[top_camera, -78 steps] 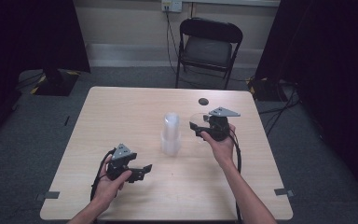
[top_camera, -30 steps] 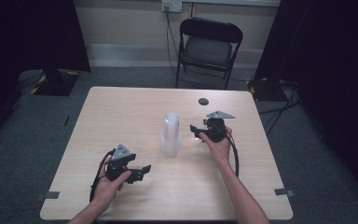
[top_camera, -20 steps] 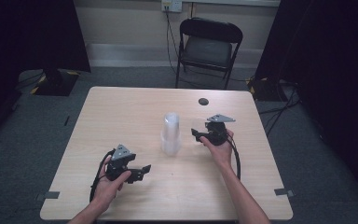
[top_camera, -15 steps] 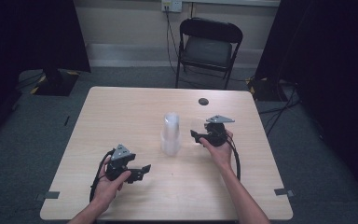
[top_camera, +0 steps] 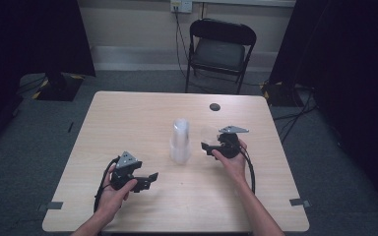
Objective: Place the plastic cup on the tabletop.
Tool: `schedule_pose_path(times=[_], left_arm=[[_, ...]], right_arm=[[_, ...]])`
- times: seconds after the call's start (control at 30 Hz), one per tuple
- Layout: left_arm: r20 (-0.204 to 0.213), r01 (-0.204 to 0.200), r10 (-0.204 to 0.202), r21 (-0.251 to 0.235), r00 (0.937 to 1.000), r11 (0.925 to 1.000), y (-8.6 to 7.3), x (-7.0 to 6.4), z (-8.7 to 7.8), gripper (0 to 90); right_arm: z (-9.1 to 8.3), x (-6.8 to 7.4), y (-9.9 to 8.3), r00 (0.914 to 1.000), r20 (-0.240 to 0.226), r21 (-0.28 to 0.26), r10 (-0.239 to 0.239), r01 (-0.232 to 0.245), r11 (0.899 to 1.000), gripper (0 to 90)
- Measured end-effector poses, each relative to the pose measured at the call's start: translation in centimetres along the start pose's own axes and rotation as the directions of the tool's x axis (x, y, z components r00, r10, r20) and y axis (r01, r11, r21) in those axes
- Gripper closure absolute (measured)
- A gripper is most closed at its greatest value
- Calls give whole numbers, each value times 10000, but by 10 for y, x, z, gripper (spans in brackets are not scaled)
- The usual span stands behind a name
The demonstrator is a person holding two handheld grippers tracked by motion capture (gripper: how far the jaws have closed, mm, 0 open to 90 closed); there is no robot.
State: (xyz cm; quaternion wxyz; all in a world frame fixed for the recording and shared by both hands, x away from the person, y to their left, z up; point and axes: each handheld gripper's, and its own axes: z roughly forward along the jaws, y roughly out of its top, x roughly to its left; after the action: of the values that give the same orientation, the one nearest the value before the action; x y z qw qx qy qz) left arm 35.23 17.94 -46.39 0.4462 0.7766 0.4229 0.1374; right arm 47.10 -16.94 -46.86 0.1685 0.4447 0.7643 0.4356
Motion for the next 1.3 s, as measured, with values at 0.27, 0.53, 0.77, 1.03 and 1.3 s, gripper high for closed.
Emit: schedule_pose_path(times=[0.27, 0.53, 0.77, 1.03, 1.3], left_arm=[[-29, -28, 28, -48, 10000, 10000, 0, 1, -1, 203], [-108, 17, -18, -100, 9999, 9999, 0, 3, -2, 203], [-158, 7, -8, -54, 9999, 10000, -1, 3, -1, 201], [-115, -74, 76, 120, 9999, 9999, -3, 2, 0, 208], [-61, -3, 4, 251, 10000, 9997, -3, 1, 1, 207]], right_arm=[[-9, -3, -3, 10000, 17, 117, 80, -80, 9999, 168], [-22, -6, -11, 9999, 77, 211, 136, -138, 9997, 161], [-39, -9, -17, 9994, -27, 322, 349, -348, 9989, 165], [-63, -6, -20, 9997, -122, 198, 219, -217, 9996, 175], [-88, 1, -23, 9987, -225, -124, 449, -452, 9989, 171]])
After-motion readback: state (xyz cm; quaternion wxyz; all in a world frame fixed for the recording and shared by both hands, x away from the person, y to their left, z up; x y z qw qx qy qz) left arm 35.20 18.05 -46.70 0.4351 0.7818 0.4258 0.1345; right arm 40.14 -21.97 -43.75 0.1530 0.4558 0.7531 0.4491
